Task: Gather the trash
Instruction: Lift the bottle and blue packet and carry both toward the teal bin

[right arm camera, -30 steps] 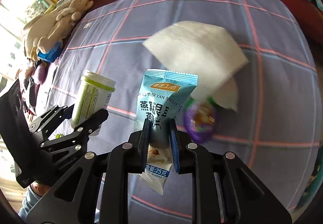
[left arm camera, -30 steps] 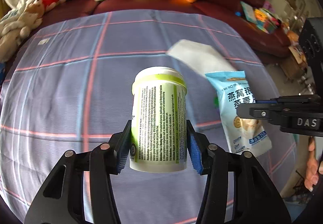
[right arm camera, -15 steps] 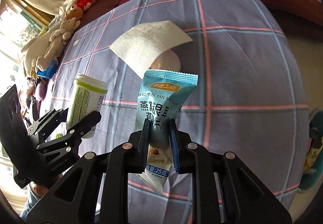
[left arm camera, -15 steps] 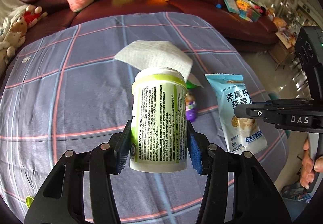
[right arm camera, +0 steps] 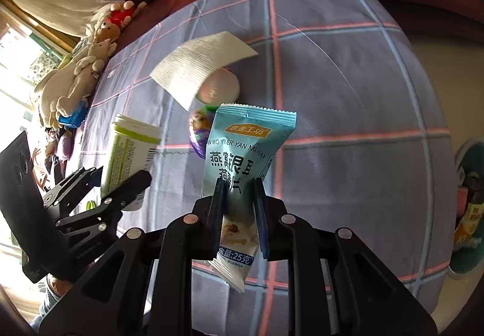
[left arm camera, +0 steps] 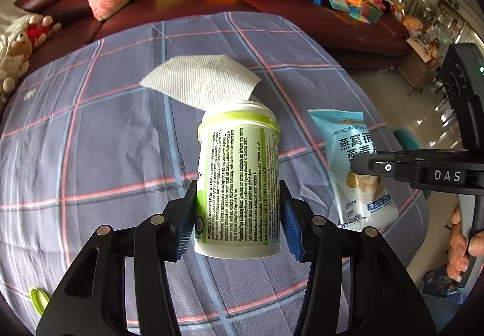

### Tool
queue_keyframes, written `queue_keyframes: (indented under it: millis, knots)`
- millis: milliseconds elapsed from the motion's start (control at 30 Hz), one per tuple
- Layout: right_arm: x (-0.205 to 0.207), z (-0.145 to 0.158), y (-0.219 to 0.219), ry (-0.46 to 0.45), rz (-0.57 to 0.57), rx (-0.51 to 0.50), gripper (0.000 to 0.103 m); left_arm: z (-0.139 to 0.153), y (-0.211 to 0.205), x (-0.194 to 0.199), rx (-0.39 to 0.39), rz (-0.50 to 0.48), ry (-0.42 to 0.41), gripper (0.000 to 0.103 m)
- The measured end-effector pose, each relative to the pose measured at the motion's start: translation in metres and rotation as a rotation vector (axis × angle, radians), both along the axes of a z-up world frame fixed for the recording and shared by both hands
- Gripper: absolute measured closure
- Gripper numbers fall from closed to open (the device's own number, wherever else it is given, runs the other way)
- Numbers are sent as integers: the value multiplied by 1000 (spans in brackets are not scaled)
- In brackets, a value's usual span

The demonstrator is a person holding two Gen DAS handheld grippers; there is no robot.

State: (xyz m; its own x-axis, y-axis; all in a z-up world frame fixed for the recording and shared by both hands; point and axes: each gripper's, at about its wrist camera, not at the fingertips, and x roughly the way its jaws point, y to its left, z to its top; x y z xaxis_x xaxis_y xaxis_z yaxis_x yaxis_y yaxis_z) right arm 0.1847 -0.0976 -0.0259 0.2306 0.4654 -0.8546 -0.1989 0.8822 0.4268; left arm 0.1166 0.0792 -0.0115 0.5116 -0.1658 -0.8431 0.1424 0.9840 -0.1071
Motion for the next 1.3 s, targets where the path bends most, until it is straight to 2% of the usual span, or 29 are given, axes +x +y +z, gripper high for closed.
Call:
queue_keyframes:
  millis: [200, 467, 767, 1300]
  knots:
    - [-6, -11, -17, 11, -31, -2, 85, -13, 7, -5, -34, 23, 43, 52]
    - [-7, -30, -22, 47, -30, -10, 84, -24, -8, -9, -19, 0, 70, 52]
    - [-10, -18, -42, -8, -64, 4, 85, -18, -30, -6, 16, -34, 72, 52]
    - [-43, 1, -162, -77, -255, 50, 84, -9, -132, 4, 48, -207, 56, 52]
